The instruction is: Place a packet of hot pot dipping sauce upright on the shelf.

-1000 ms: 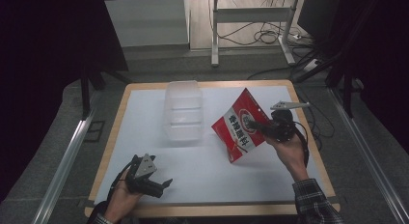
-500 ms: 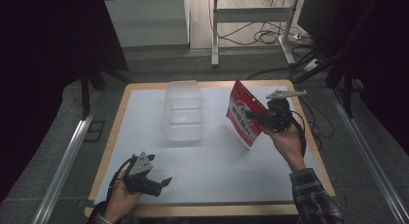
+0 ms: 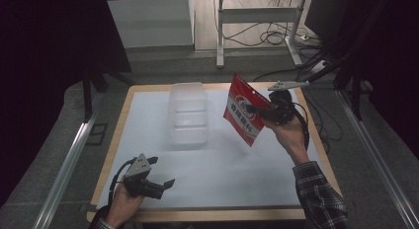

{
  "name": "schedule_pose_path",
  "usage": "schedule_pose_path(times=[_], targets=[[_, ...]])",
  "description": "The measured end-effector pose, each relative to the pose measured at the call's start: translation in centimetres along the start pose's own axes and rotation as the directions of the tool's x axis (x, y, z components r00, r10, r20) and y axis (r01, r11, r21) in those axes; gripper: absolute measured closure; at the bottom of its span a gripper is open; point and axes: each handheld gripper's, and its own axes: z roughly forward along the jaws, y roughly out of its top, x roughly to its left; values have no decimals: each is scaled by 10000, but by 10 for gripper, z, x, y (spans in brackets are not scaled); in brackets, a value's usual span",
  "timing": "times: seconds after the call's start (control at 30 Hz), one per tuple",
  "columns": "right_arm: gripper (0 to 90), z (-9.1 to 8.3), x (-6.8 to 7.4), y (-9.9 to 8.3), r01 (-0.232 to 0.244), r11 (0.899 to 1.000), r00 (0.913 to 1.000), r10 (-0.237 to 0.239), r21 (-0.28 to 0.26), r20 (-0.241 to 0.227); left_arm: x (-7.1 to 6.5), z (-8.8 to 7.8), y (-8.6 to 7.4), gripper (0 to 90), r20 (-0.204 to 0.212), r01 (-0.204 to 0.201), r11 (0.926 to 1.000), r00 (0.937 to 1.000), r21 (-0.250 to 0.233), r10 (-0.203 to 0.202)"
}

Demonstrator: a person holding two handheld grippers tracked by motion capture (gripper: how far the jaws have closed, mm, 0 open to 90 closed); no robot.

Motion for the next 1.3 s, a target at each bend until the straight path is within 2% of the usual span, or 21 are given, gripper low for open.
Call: schedule_pose_path(times=[0.13,0.3,0.7,0.83,1.03,1.3], targets=[[874,4,-1,10,95,10000,9999,-95,2,-88,1,0,0,1,-55,1,10000,10000,-88,-1],[875,11,-3,22,125,9999,9990,-127,-59,-428,0,1,-1,0,-93,-147,9999,9998,-23,147],[875,33,1,57,719,9974,9916,-719,-41,-1072,0,2,-1,0,-173,-256,9996,9995,107,258],[875,46,2,68,943,9955,9876,-923,95,-1274,0,2,-1,0,-220,-276,9995,9994,127,279],[875,66,1,79,1013,9945,9801,-949,280,-1743,0,2,-1,0,-223,-279,9995,9994,154,283],[875,97,0,95,1399,9879,9704,-1234,669,-2074,0,3,-2,0,-182,-283,9994,9994,224,287]])
